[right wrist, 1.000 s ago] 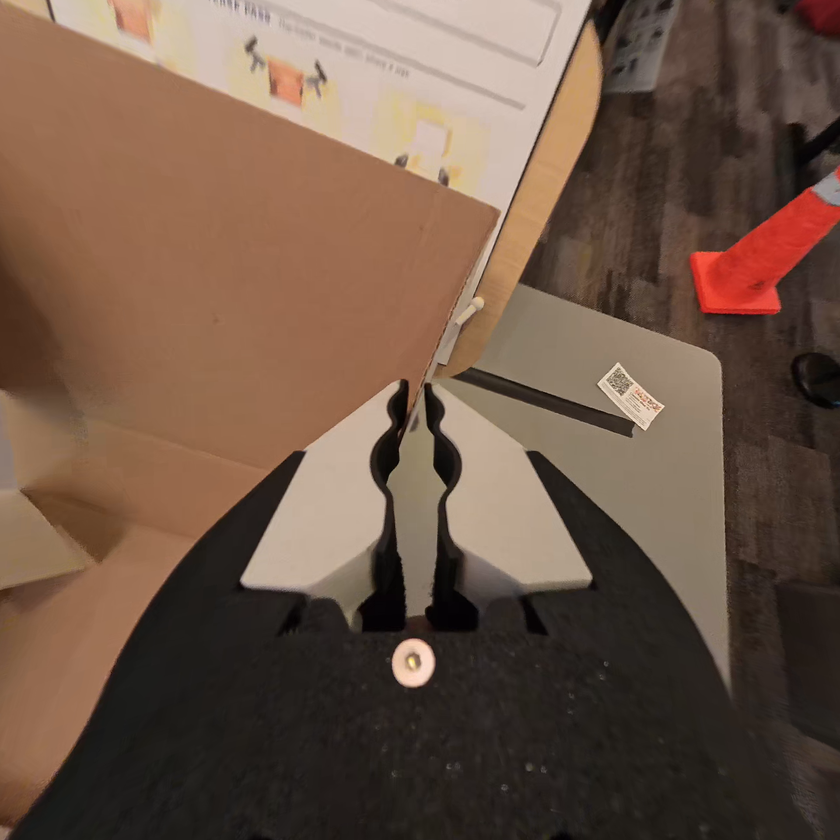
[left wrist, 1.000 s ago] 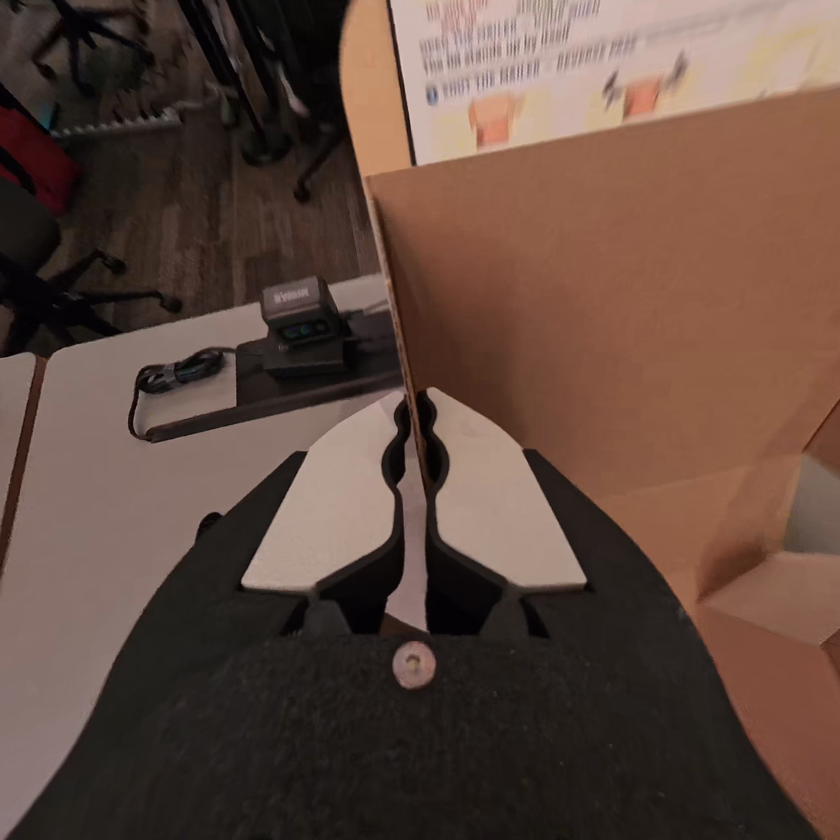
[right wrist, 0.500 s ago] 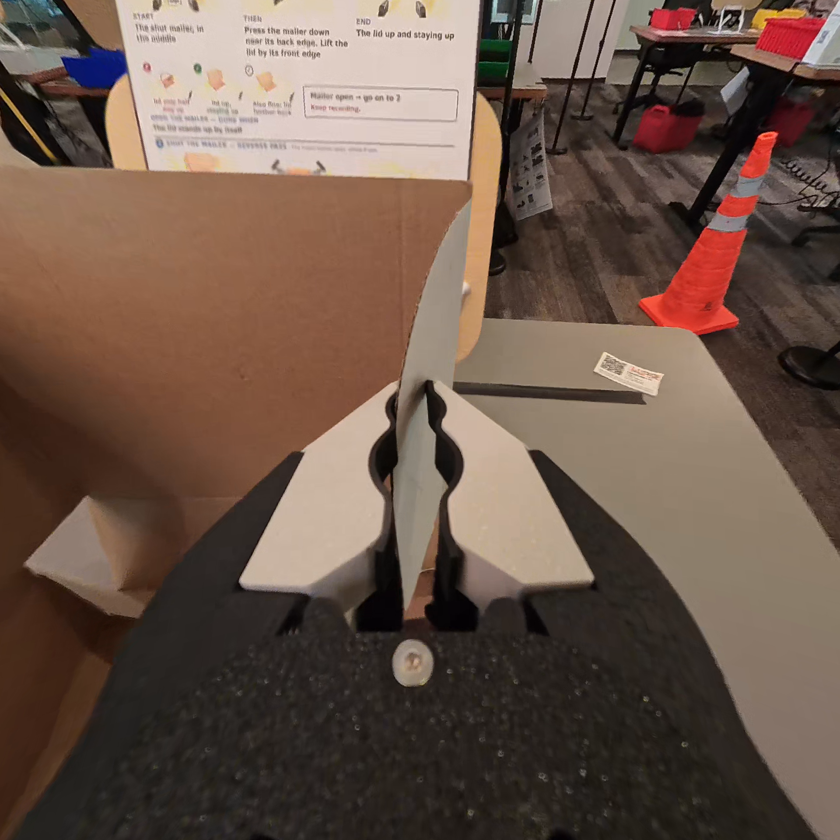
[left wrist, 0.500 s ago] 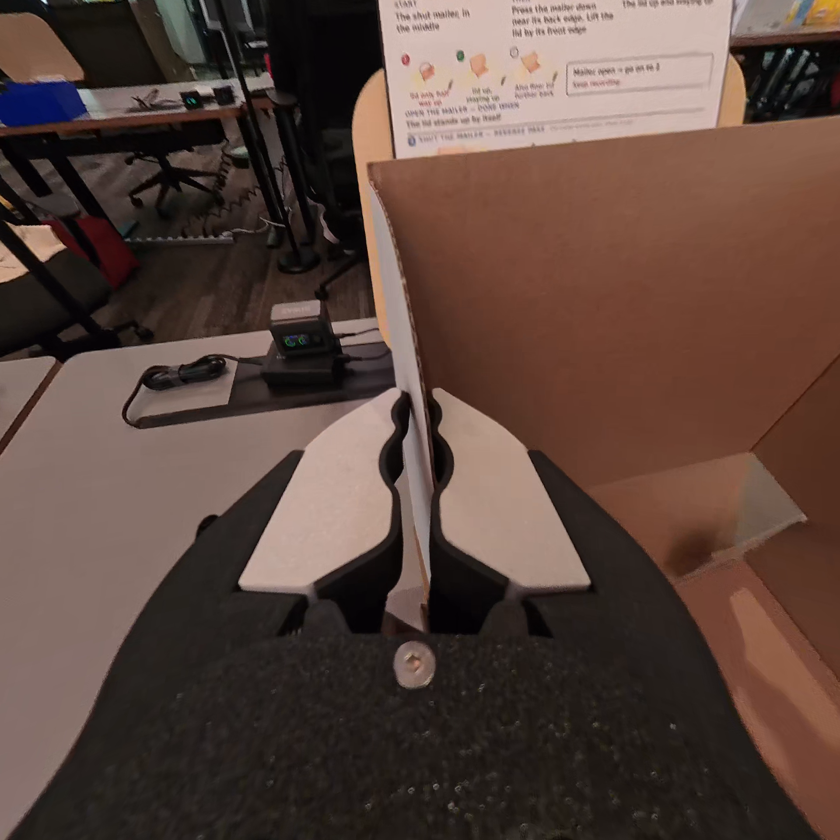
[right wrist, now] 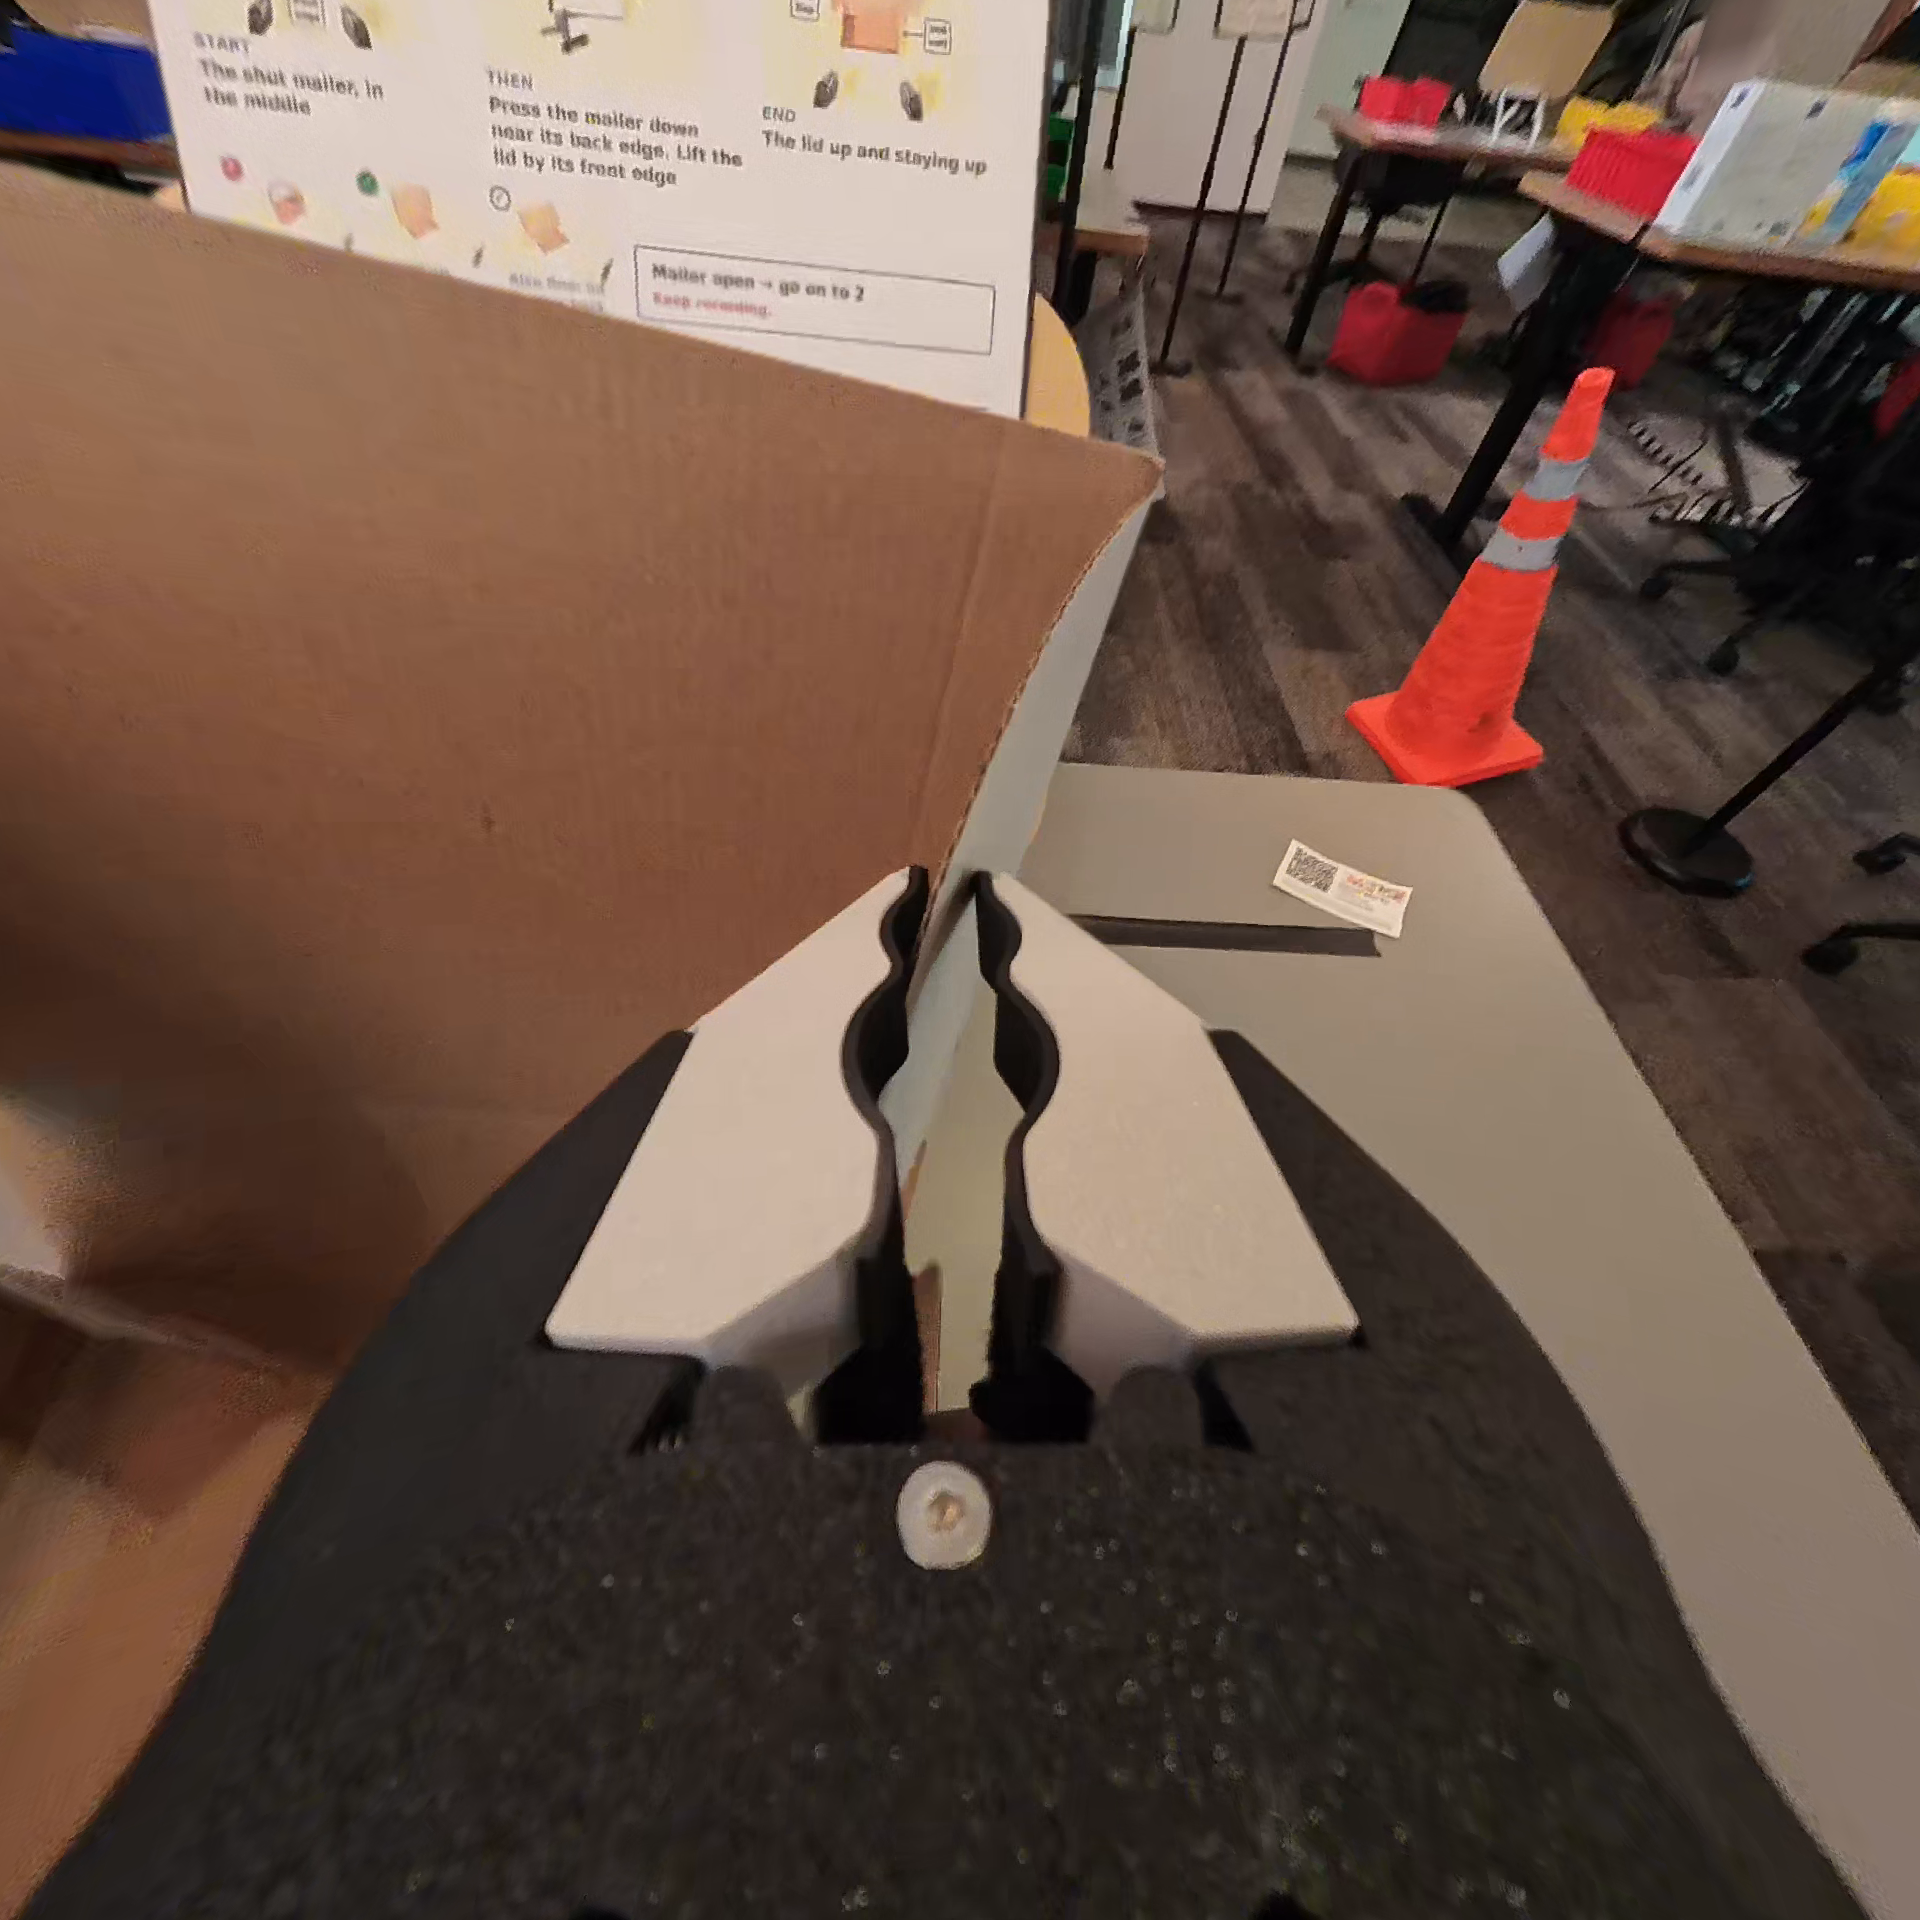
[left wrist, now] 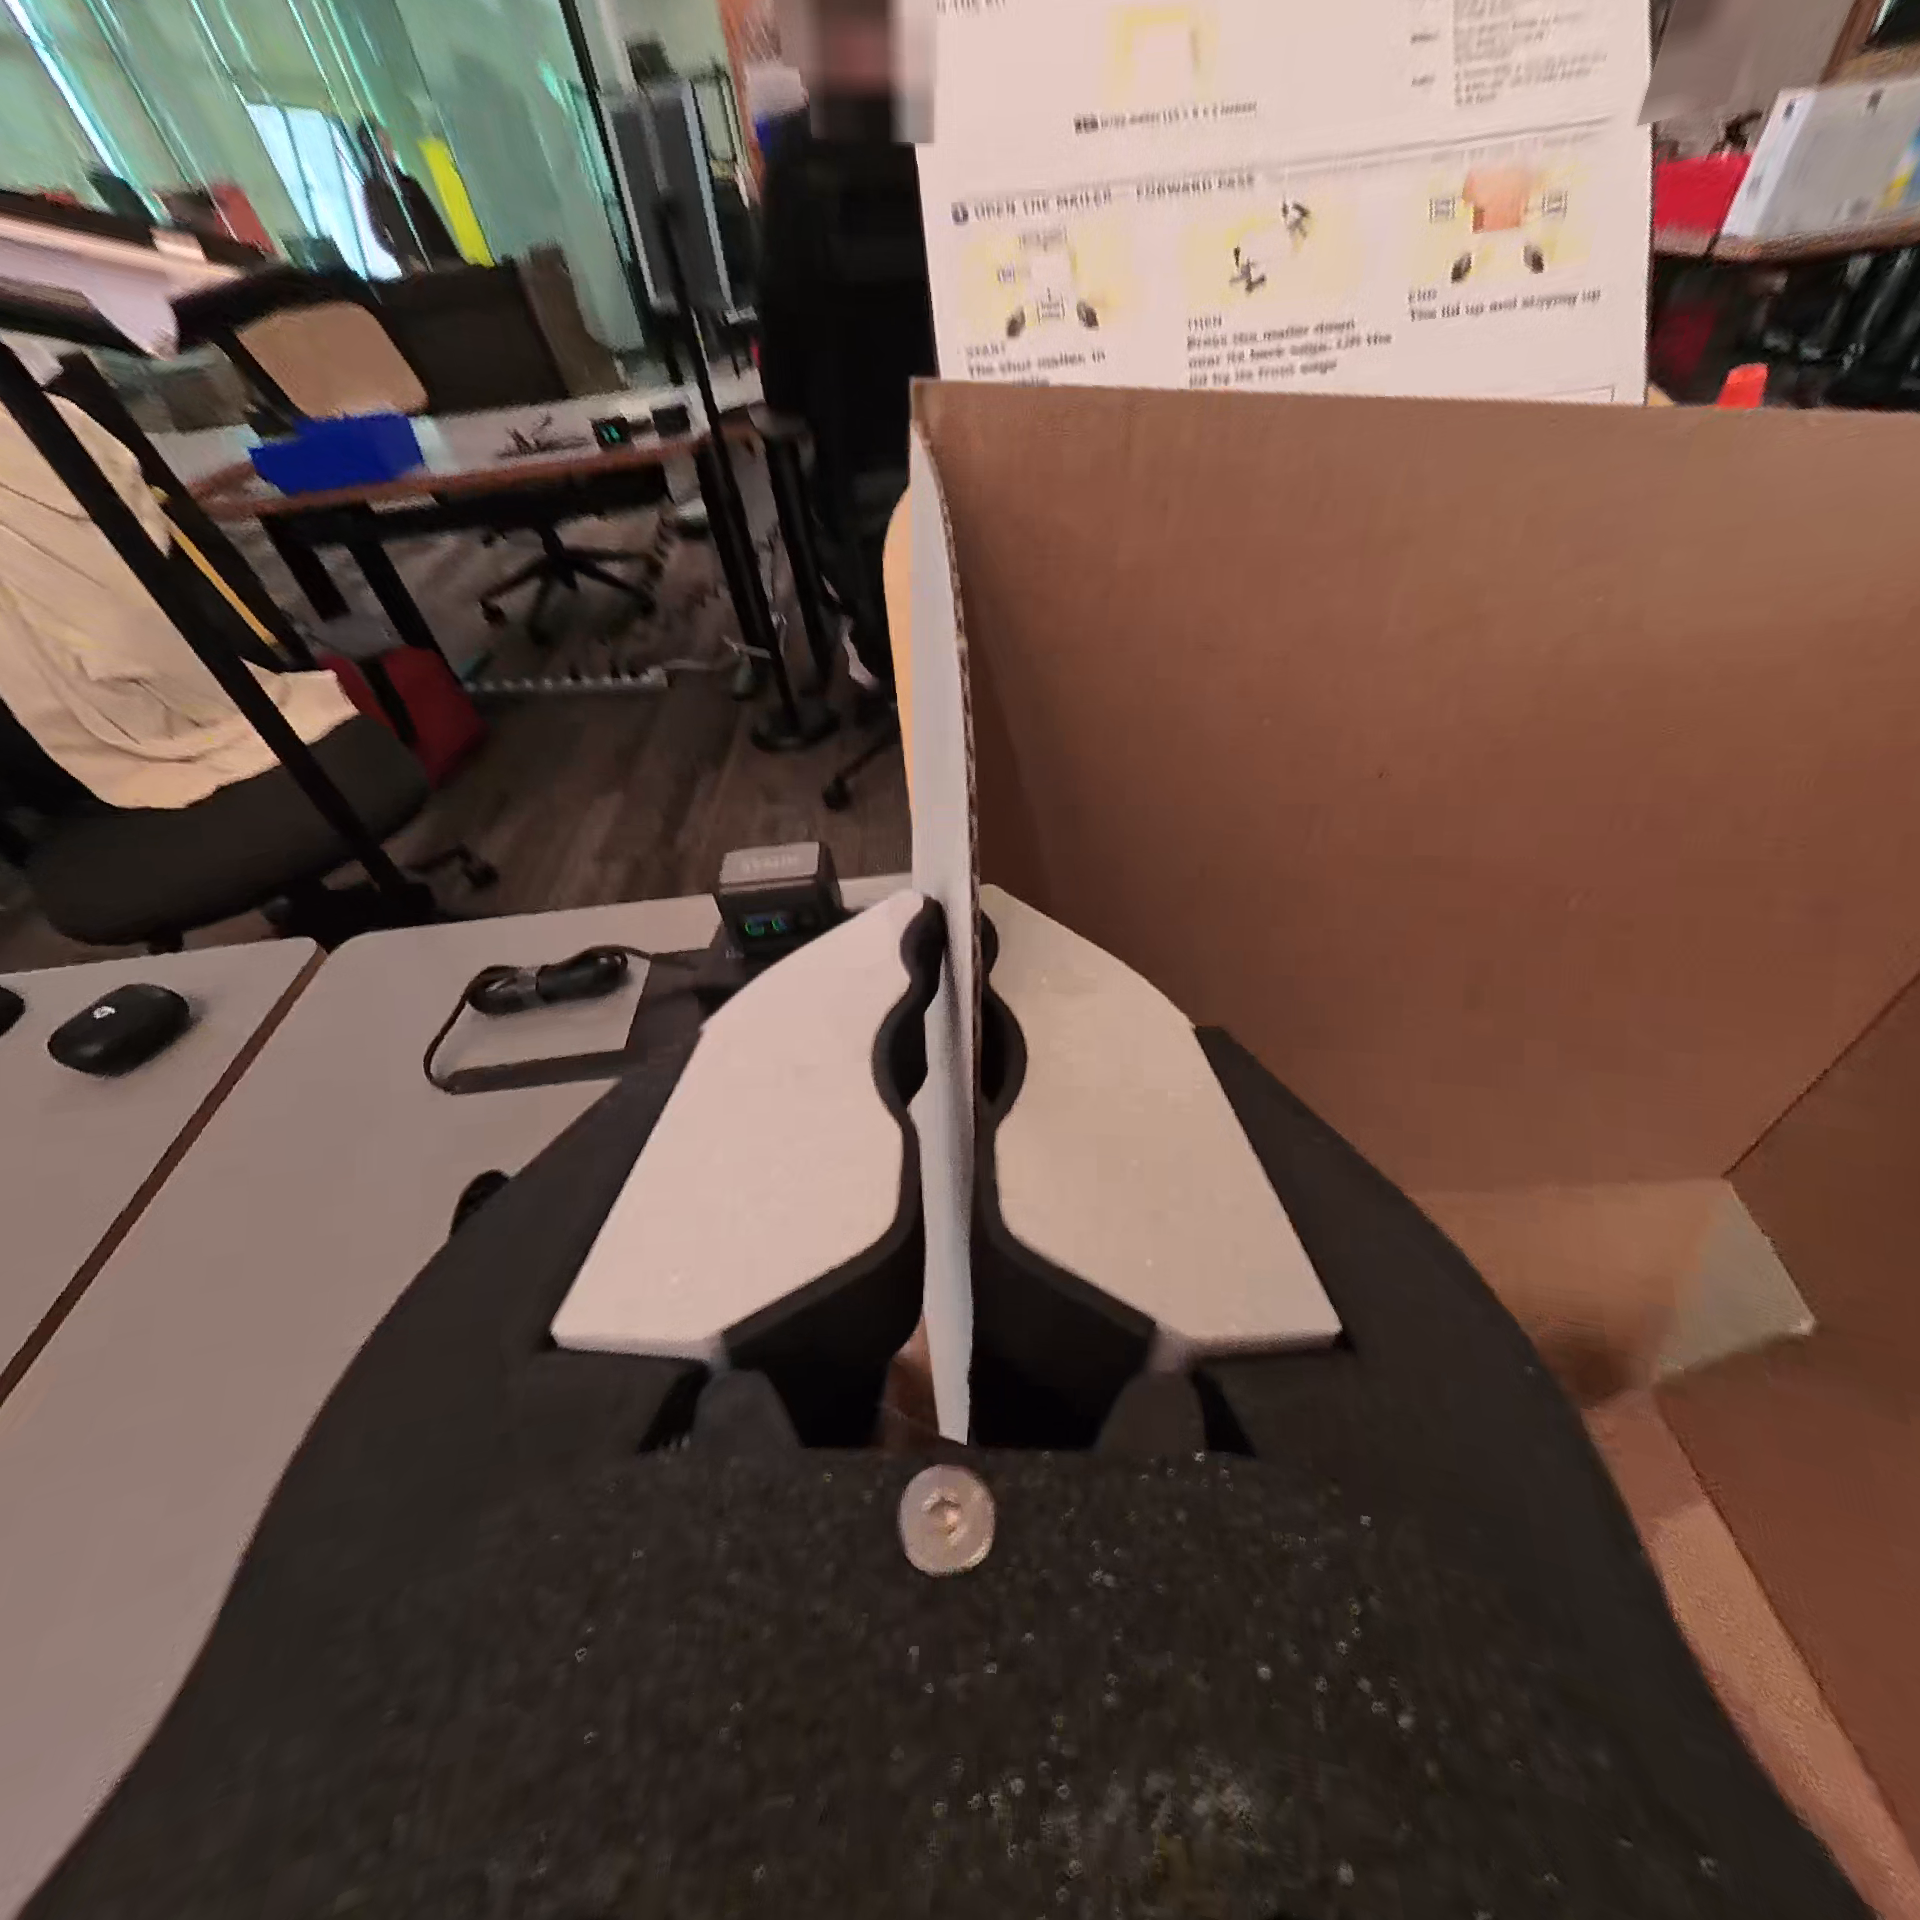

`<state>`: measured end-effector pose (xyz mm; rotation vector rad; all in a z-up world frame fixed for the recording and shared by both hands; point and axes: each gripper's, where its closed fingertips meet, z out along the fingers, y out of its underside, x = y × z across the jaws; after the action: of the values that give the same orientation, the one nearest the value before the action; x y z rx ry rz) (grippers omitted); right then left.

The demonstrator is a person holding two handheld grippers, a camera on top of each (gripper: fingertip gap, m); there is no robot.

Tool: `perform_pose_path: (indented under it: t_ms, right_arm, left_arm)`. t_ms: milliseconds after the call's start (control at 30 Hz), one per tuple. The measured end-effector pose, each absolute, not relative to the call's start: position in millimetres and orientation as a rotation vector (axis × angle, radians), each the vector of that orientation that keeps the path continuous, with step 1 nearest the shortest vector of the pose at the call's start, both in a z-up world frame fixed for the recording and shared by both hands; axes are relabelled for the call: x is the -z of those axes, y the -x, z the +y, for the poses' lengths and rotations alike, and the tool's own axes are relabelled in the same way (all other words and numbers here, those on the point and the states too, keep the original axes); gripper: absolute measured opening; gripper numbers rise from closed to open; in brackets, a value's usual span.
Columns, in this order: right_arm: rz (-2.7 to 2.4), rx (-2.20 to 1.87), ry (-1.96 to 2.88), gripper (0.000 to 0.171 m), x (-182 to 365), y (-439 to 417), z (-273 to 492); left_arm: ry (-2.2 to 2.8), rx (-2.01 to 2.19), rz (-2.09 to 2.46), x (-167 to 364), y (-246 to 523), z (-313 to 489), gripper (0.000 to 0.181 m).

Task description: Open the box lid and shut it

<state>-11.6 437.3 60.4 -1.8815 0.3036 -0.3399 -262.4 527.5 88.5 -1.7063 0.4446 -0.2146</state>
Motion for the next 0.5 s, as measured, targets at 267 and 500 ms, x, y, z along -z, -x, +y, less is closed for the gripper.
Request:
perform_pose_path:
  t_ms: [267, 500]
  right_arm:
    - [0.421, 0.133, 1.728, 0.007, -41, 21, 388]
    - [0.335, 0.228, 1.725, 0.005, -35, 28, 348]
  left_arm:
    - [1.575, 0.288, 0.419, -64, 275, 489, 0.003]
    - [1.646, 0.378, 0.51, -35, 295, 452, 0.002]
